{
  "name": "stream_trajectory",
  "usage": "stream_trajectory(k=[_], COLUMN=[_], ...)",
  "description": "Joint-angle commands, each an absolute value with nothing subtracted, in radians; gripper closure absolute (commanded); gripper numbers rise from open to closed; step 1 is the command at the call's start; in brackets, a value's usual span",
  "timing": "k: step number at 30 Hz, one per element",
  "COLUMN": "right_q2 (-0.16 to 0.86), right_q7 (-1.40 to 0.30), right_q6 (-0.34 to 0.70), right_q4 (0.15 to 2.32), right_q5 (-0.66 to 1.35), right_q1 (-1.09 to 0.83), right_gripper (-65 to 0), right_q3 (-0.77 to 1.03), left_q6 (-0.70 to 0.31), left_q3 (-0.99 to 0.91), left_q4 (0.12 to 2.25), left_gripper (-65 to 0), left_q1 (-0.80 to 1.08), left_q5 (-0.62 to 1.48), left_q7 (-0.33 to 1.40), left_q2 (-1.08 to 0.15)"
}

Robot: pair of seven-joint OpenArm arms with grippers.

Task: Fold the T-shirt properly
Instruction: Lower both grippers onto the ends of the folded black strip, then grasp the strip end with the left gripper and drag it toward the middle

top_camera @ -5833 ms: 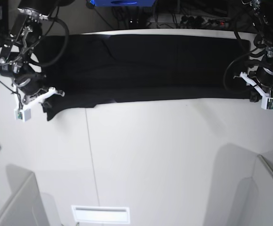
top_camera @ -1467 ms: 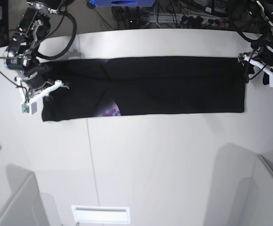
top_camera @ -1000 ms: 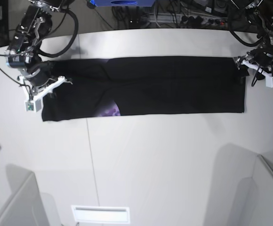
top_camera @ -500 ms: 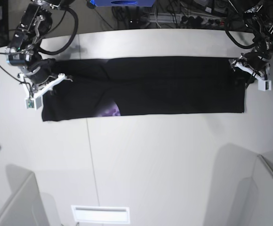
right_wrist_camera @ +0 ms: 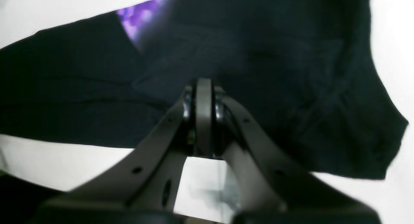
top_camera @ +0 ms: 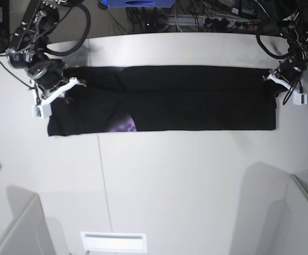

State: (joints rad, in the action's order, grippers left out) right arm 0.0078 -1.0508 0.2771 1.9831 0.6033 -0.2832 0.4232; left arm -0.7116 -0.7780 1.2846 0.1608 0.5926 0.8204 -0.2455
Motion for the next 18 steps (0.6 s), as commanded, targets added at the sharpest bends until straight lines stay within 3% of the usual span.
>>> stream_trajectory(k=[1,7,12,18], right_q2=[0.015,0.015,0.015,0.015], right_q7=[-1.032,-1.032,-1.032,-1.032], right_q6=[0.282,0.282,0.282,0.282], right_q4=[2.002,1.998,1.997,1.997], right_q5=[0.619,0.618,0.619,0.618], right_q1=[-0.282,-0.283,-0.283,-0.282], right_gripper=[0.0,0.0,0.0,0.0], right_q3=[0.426,0.427,0.427,0.427], left_q6=[-0.698,-0.698,-0.698,-0.698], left_q3=[-0.782,-0.783,-0.773,-0.776], left_q4=[1.288,1.303,1.431,1.589], left_gripper=[0.0,0.0,0.0,0.0], left_q1=[0.159,0.160,0.220,0.228], left_q5=[0.553,0.553,0.486,0.320], left_q7=[0.848,0.843,0.728,0.725], left_q2=[-0.272,-0.312,-0.320,-0.231])
